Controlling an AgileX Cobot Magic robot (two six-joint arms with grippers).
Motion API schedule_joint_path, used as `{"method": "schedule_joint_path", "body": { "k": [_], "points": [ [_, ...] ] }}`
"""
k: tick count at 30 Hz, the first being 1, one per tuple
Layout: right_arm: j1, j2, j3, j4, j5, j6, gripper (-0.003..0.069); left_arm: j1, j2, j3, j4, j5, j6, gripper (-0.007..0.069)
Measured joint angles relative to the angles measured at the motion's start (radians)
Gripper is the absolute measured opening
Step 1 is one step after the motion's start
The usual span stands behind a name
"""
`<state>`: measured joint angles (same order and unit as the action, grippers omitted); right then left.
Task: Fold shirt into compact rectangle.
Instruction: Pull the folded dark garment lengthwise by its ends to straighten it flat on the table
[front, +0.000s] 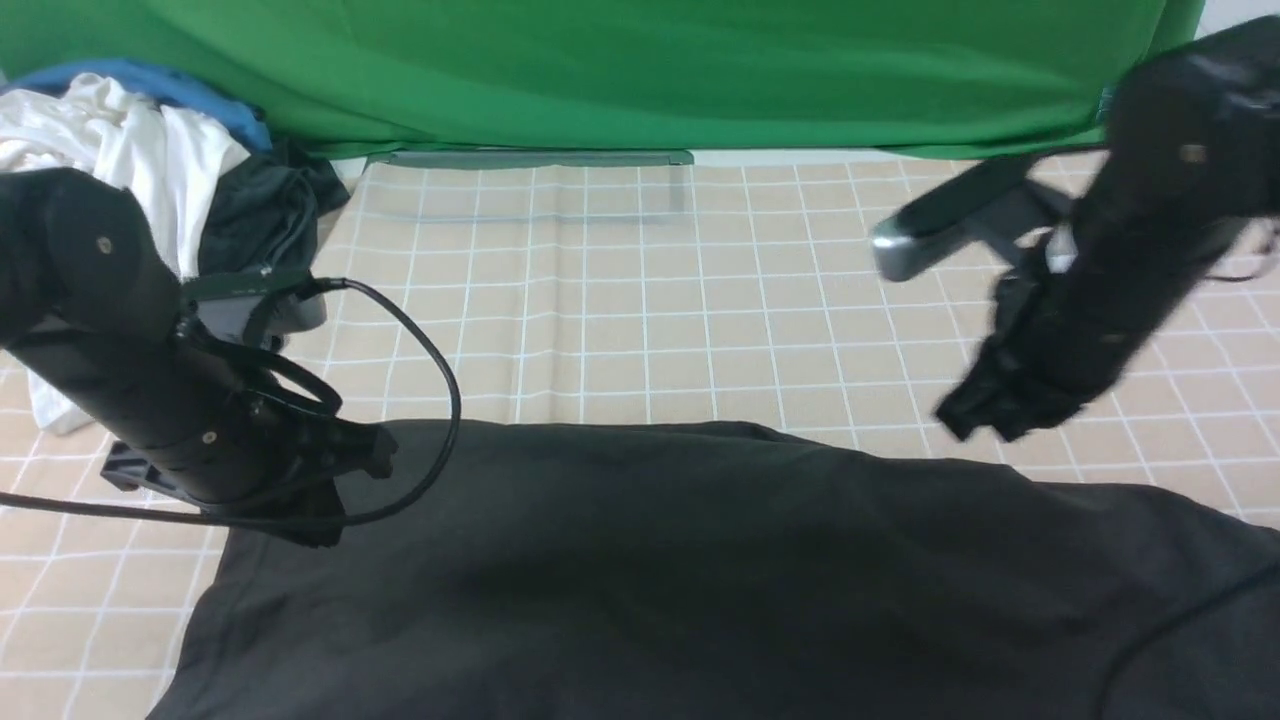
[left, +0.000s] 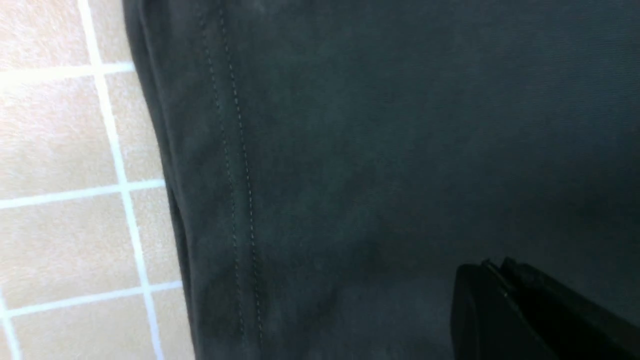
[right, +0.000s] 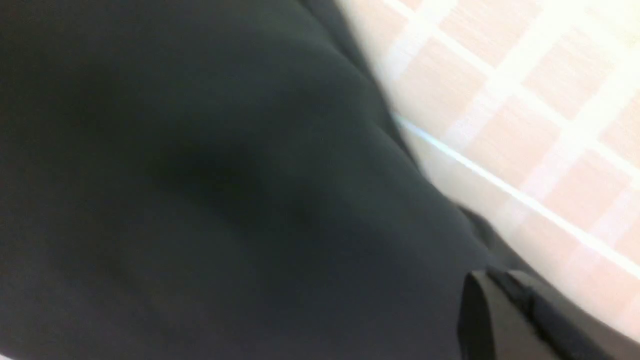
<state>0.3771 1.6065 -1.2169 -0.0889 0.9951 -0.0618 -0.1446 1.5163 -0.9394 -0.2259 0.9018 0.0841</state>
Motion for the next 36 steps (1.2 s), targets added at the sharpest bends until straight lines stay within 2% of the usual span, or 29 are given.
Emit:
{"method": "schedule_joint_path", "body": {
  "k": [4, 7, 9, 12, 16, 19, 20, 21, 25, 28, 31, 32, 36],
  "points": [
    [-0.120, -0.116, 0.113, -0.040, 0.012, 0.072, 0.0037, 0.000, -0.071, 0.000, 0.000, 0.021, 0.008, 0.0019],
    [-0.277, -0.165, 0.219, -0.041, 0.023, 0.130, 0.0039, 0.000, -0.147, 0.002, 0.000, 0.038, 0.012, 0.0019],
    [-0.372, -0.168, 0.273, -0.018, 0.022, 0.144, 0.0065, 0.000, -0.195, 0.015, -0.001, 0.039, 0.015, 0.0019],
    [-0.484, -0.160, 0.344, 0.030, -0.006, 0.141, 0.0183, 0.000, -0.259, 0.041, -0.001, 0.043, 0.024, 0.0019],
    [-0.564, -0.134, 0.406, 0.074, -0.098, 0.136, 0.0484, 0.000, -0.335, 0.072, -0.006, 0.056, 0.026, 0.0019],
    [-0.573, -0.098, 0.416, 0.089, -0.156, 0.135, 0.0638, 0.000, -0.381, 0.081, -0.009, 0.059, 0.026, 0.0019],
    [-0.573, -0.098, 0.416, 0.089, -0.156, 0.135, 0.0638, 0.000, -0.383, 0.082, -0.009, 0.059, 0.026, 0.0019],
    [-0.573, -0.060, 0.416, 0.089, -0.183, 0.134, 0.0670, 0.000, -0.396, 0.083, -0.011, 0.059, 0.026, 0.0019],
    [-0.573, 0.019, 0.416, 0.089, -0.201, 0.134, 0.0661, 0.000, -0.406, 0.083, -0.015, 0.076, 0.026, 0.0019],
    [-0.573, 0.053, 0.414, 0.096, -0.198, 0.133, 0.0625, 0.000, -0.406, 0.083, -0.020, 0.085, 0.026, 0.0019],
    [-0.574, 0.069, 0.406, 0.116, -0.190, 0.128, 0.0507, 0.000, -0.406, 0.083, -0.031, 0.088, 0.030, 0.0019],
    [-0.574, 0.070, 0.405, 0.121, -0.189, 0.123, 0.0488, 0.000, -0.406, 0.083, -0.034, 0.088, 0.031, 0.0019],
    [-0.572, 0.068, 0.403, 0.161, -0.183, 0.062, 0.0169, 0.000, -0.406, 0.084, -0.044, 0.088, 0.030, 0.0019]
  ]
}}
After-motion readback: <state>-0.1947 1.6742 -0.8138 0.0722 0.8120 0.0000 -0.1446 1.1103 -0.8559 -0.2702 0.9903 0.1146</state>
